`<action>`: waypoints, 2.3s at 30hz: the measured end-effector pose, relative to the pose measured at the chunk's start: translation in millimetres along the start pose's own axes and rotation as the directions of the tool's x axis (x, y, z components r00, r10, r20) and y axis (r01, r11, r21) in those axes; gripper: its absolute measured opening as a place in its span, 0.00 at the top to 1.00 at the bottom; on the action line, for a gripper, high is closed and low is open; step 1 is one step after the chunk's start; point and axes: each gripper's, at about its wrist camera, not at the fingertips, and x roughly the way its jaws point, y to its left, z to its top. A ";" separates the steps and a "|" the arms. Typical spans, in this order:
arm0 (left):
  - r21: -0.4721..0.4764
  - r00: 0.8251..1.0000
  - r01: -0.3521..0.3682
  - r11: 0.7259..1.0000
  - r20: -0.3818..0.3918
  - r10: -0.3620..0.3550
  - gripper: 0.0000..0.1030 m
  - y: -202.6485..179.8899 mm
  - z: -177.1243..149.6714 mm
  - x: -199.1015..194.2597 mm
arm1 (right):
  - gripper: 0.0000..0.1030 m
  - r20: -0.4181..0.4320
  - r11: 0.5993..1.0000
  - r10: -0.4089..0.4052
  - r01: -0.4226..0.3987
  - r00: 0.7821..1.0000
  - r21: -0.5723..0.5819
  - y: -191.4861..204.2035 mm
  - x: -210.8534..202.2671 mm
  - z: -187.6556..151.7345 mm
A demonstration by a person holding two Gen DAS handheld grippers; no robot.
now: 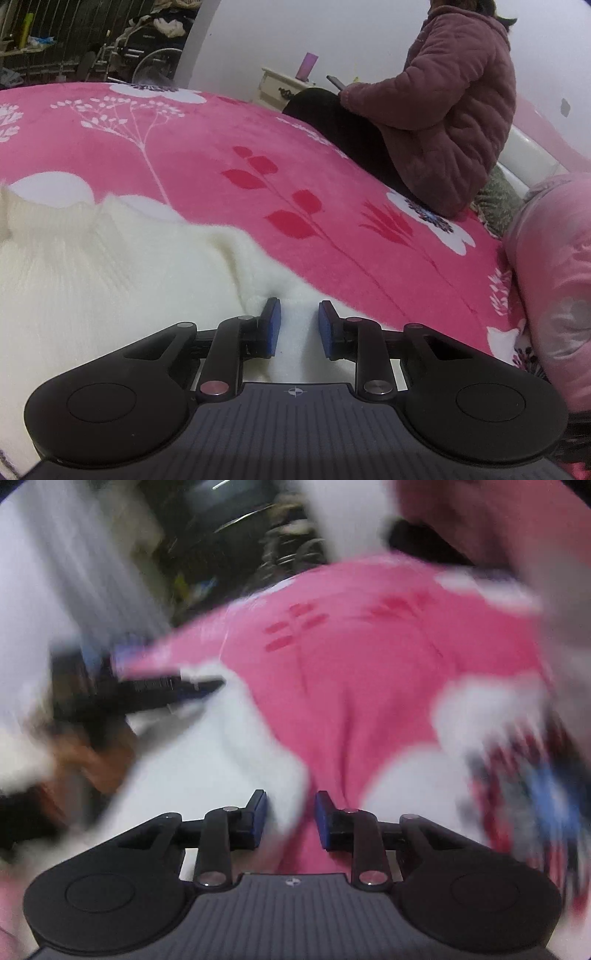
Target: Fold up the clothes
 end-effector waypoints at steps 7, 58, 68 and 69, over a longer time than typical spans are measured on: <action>0.094 0.998 -0.062 0.994 -0.006 0.063 0.71 -23.4 7.9 -21.5 | 0.72 0.052 0.993 -0.060 0.065 0.997 -0.094 45.9 -92.6 12.2; -0.850 0.796 -0.314 0.424 0.007 0.606 0.49 231.5 -37.5 -527.7 | 0.68 -0.155 0.989 0.006 -0.030 0.988 -0.148 196.7 -71.4 -101.6; -0.898 0.741 -0.287 0.333 0.012 0.672 0.83 257.3 -38.7 -532.0 | 0.66 -0.163 0.994 -0.016 -0.001 0.987 -0.108 187.1 -71.0 -106.4; -0.893 0.729 -0.301 0.334 0.010 0.685 0.87 254.3 -38.1 -532.0 | 0.66 -0.163 0.994 -0.017 0.000 0.986 -0.105 186.8 -70.2 -107.0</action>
